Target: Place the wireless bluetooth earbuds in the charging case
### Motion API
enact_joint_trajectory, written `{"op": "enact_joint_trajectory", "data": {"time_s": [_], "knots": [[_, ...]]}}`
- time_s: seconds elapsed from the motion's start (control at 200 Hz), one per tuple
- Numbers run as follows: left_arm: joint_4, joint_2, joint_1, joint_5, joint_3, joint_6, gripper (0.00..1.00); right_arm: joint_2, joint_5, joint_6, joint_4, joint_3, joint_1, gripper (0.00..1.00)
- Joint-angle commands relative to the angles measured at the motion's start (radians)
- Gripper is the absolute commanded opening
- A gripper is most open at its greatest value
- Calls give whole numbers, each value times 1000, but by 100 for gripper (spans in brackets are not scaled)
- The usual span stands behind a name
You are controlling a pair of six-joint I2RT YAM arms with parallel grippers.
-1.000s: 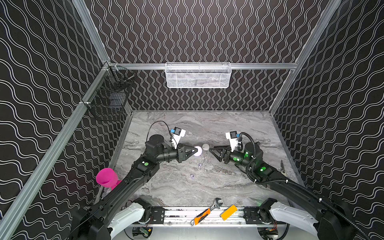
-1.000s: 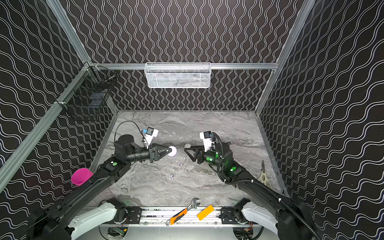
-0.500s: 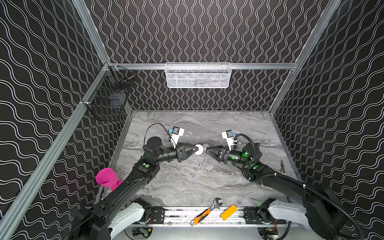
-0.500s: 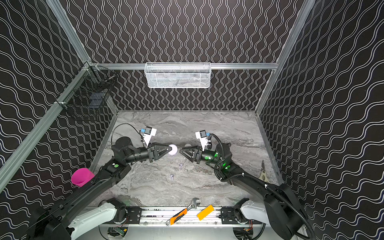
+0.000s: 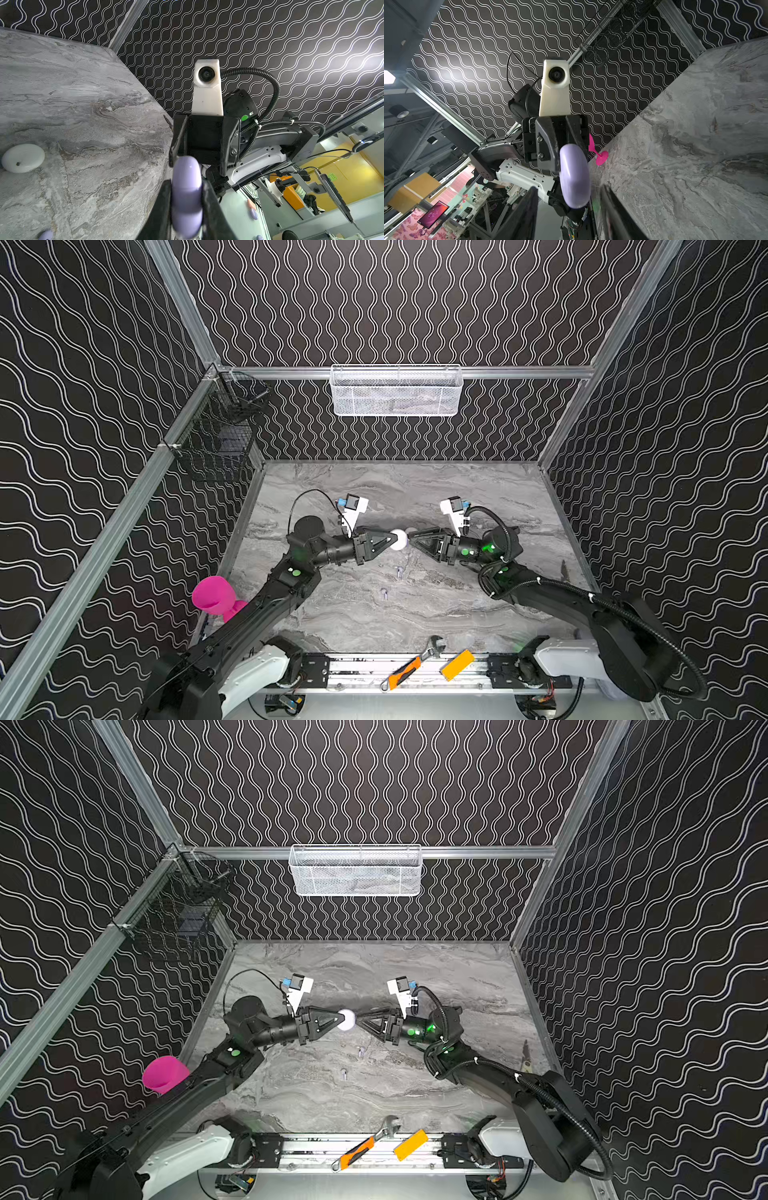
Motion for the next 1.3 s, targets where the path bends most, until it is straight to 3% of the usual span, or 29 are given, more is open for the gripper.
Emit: {"op": "enact_joint_trajectory", "data": {"time_s": [0.0, 0.566, 1.021, 1.296], "knots": [[46, 1, -3, 0, 4, -3, 13, 15, -22, 36, 109, 8, 5, 50], [55, -6, -9, -12, -6, -4, 14, 47, -46, 53, 138, 41, 48, 34], [64, -8, -12, -19, -12, -10, 15, 60, -55, 59, 141, 50, 56, 31], [51, -16, -13, -20, -16, -5, 17, 60, -55, 60, 139, 48, 56, 18]]}}
